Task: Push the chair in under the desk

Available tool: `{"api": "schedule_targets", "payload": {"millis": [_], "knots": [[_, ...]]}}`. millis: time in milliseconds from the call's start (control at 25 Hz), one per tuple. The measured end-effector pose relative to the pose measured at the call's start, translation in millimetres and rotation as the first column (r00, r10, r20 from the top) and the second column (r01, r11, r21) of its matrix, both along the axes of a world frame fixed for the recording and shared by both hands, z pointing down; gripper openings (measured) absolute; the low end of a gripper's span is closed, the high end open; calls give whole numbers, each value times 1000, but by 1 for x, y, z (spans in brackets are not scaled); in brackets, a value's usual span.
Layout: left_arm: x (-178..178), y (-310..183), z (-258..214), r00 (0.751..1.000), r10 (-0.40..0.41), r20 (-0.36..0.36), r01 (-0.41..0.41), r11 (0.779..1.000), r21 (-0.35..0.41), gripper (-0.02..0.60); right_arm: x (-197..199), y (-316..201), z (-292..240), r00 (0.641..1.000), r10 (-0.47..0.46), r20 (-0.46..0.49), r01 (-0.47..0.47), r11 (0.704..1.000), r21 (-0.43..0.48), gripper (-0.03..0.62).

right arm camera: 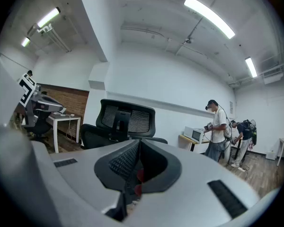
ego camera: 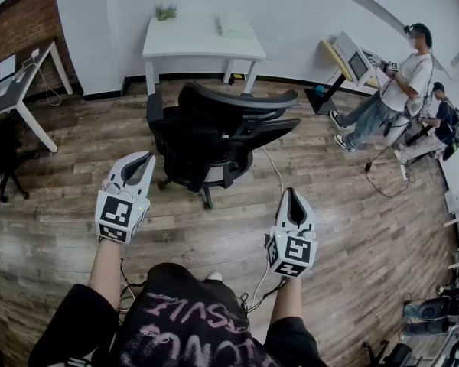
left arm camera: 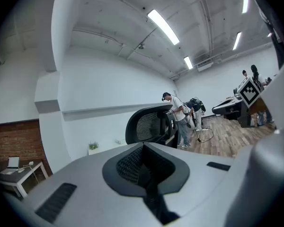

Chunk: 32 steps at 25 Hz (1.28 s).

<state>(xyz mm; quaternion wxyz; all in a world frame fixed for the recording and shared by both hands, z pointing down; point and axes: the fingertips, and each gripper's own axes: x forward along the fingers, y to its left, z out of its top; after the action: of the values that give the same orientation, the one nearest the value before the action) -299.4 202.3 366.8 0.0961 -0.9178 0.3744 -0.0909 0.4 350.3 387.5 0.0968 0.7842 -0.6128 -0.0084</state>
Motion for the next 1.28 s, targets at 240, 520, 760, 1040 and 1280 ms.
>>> {"api": "schedule_targets", "payload": {"millis": [240, 520, 760, 1040, 1280], "knots": [[-8, 0, 5, 1000, 8, 11, -8, 1000, 11, 15, -8, 1, 1, 1000, 6, -2, -6, 1000, 3, 28], [-14, 4, 7, 999, 28, 25, -28, 1000, 13, 15, -17, 8, 2, 1000, 26, -5, -26, 1000, 16, 29], [-19, 2, 11, 999, 42, 22, -42, 999, 1, 15, -19, 10, 7, 999, 44, -3, -44, 999, -2, 29], [-12, -4, 14, 998, 57, 32, -57, 998, 19, 15, -14, 6, 10, 999, 48, -17, -48, 999, -12, 29], [-2, -23, 15, 998, 46, 48, -47, 999, 25, 15, 0, -13, 19, 999, 34, -18, -35, 999, -26, 29]]}}
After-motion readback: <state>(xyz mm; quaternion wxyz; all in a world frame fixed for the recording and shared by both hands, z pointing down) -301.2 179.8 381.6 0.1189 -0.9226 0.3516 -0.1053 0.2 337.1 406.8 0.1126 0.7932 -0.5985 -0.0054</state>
